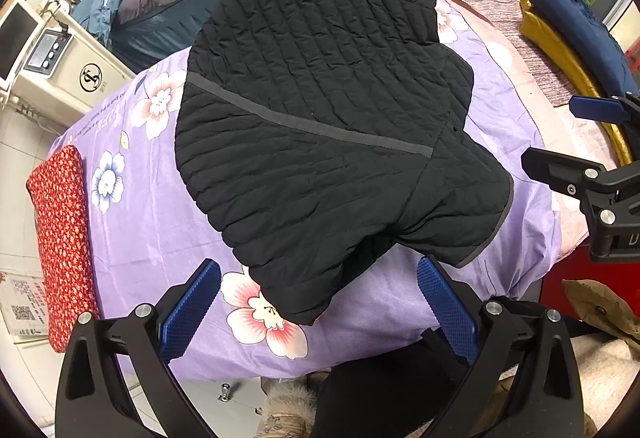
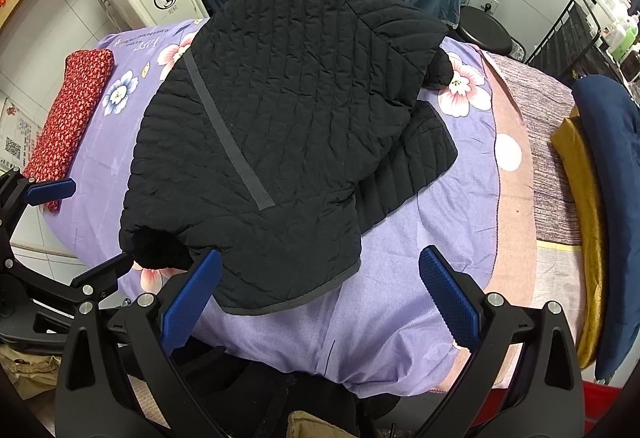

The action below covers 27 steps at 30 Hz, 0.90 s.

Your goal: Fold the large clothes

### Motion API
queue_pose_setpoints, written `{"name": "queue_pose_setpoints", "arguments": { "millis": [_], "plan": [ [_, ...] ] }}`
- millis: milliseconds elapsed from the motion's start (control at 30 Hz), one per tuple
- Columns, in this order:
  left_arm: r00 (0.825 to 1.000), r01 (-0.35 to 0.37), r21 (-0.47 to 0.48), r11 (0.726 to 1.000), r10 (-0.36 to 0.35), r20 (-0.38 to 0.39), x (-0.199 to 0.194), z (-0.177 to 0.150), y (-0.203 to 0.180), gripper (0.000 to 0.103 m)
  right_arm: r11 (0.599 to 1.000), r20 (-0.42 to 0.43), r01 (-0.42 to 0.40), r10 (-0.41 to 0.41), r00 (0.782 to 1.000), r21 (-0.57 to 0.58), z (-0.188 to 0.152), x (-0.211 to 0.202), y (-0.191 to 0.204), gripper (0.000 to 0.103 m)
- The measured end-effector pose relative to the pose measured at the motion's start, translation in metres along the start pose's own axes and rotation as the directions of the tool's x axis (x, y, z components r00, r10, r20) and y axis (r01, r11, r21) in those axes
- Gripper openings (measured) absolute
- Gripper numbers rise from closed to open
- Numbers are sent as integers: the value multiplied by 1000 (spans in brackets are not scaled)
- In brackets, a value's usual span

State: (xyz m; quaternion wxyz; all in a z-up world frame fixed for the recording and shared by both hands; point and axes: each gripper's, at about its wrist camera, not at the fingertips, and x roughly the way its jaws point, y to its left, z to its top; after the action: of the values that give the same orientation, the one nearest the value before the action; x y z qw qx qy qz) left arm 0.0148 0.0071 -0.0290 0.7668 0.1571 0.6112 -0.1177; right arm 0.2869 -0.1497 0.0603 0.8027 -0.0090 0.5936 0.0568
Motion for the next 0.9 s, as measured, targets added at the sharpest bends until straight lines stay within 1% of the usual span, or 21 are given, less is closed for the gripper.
{"name": "queue_pose_setpoints", "arguments": {
  "millis": [300,433,533,600,667,733,767,833,900],
  "plan": [
    [1000,-9,-8,1000,9,-12,7,1,1,97,1000,-18,-18,18,1000,8,4,9,-5,97],
    [1000,-7,-84,996,9,15,10,2,16,97,998,-13,-38,38,999,46,9,12,-18,97],
    [999,21,-187,982,-15,32,18,-2,40,97,991,2,-70,70,998,111,16,13,-35,97],
    [999,0,-235,972,9,38,24,-6,52,97,984,10,-90,90,996,157,20,18,-50,97],
    [997,-24,-260,965,43,68,27,-14,62,97,974,15,-113,112,994,196,26,25,-63,97],
    [992,10,-258,966,23,124,29,-23,68,97,955,35,-162,158,987,249,32,38,-81,97],
    [989,33,-243,970,4,148,31,-29,68,97,944,28,-174,174,984,279,35,48,-90,97],
    [987,52,-180,982,-24,156,37,-40,61,96,920,9,-213,222,975,330,40,66,-102,97],
    [989,53,-129,990,-34,142,42,-46,52,93,862,-1,-284,313,950,420,45,93,-120,97]
  ]
}}
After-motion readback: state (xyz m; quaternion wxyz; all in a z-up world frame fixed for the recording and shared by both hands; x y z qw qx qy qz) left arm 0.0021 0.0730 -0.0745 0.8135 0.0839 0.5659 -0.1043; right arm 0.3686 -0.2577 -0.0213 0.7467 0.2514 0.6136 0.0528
